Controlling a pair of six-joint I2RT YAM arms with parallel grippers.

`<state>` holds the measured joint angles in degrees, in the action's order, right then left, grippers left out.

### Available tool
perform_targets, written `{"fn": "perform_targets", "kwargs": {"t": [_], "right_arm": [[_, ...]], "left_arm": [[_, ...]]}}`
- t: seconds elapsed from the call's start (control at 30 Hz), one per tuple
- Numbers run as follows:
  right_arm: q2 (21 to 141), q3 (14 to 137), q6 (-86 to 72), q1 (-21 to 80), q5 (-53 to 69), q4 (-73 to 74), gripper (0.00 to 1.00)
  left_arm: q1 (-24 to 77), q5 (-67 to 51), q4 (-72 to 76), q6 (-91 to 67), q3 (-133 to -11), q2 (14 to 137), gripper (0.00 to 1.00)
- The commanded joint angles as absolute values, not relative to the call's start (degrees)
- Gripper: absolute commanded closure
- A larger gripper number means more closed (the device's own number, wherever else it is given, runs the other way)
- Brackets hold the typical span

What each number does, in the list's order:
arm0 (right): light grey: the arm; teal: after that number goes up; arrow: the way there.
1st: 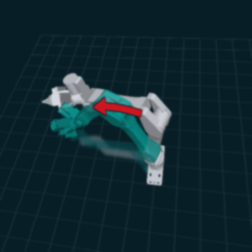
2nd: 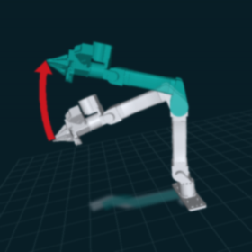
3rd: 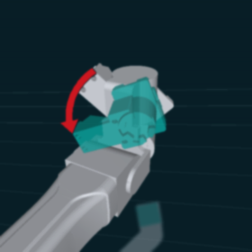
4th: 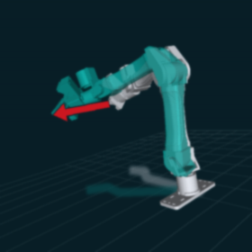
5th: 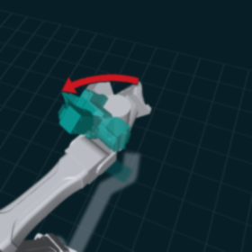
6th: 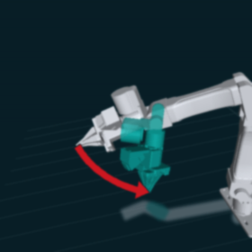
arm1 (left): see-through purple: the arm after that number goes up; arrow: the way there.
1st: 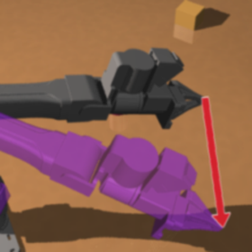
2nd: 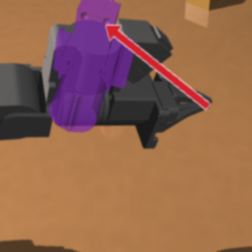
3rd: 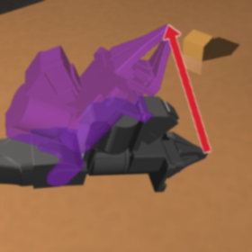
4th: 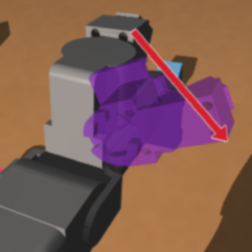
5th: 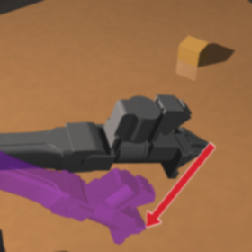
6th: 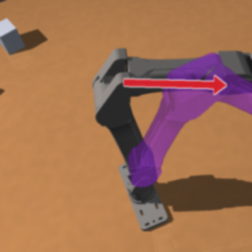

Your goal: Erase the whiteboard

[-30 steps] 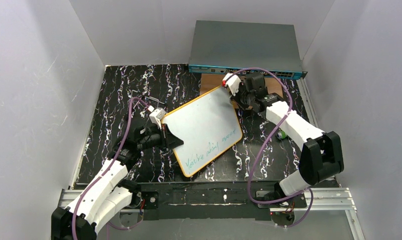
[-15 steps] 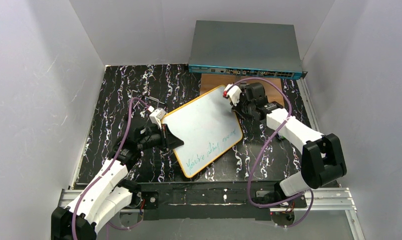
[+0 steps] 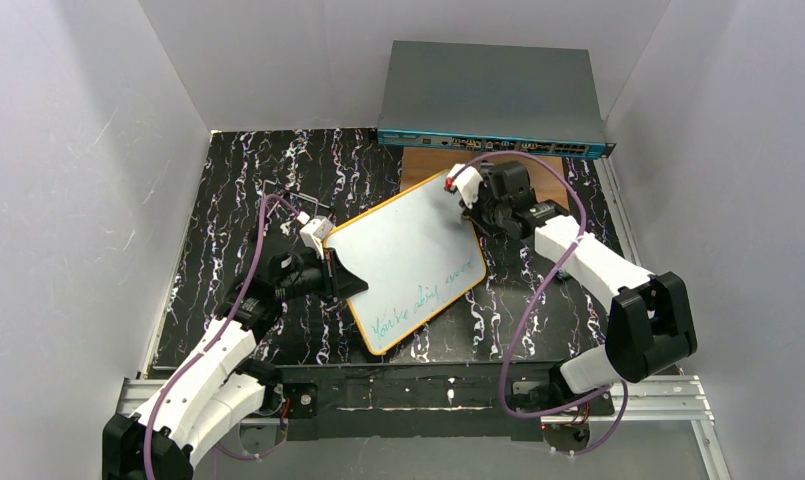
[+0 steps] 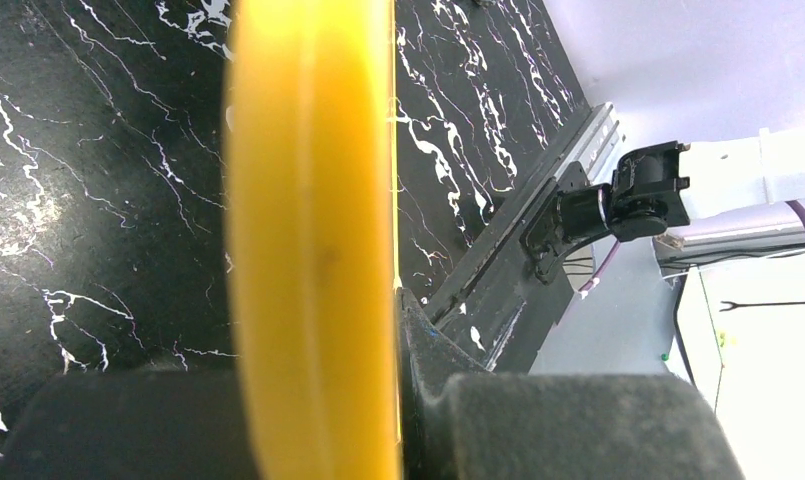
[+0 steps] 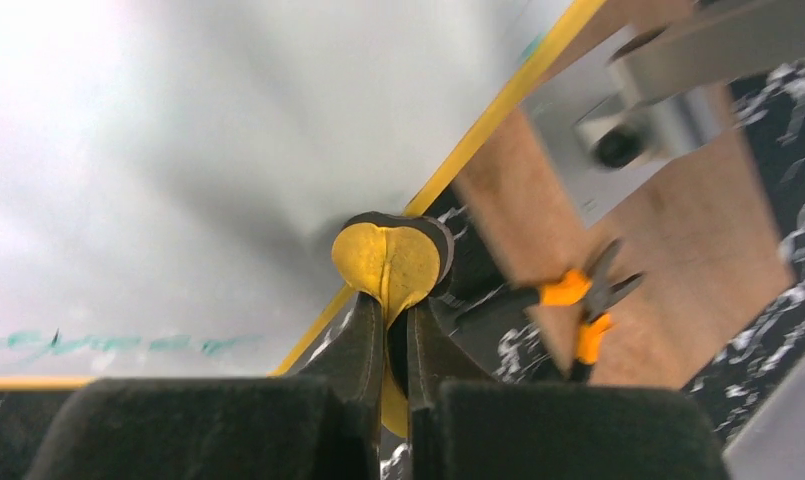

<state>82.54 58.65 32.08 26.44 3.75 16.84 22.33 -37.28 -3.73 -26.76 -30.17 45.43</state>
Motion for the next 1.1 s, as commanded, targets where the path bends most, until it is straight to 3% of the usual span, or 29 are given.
{"fn": "perform_targets", "kwargs": {"t": [0.0, 0.3, 0.67, 1.07], "right_arm": [[84.85, 67.31, 30.39, 27.2, 0.39, 12.07, 0.99], [89.17, 71.18, 28.82, 27.86, -5.92, 7.2, 0.99], [81.63, 58.64, 31.81, 28.31, 6.14, 13.2, 0.99], [81.79, 54.81, 31.71, 29.31, 6.11, 16.72, 0.99]], "left_arm": [[22.94, -40.96, -3.38, -24.61, -31.27, 44.39, 1.0], [22.94, -41.04, -3.35, -24.52, -31.26, 44.58, 1.0], [22.97, -40.79, -3.4, -24.4, -31.31, 44.43, 1.0], [22.96, -40.83, -2.85, -25.11, -30.93, 44.19, 1.0]]}}
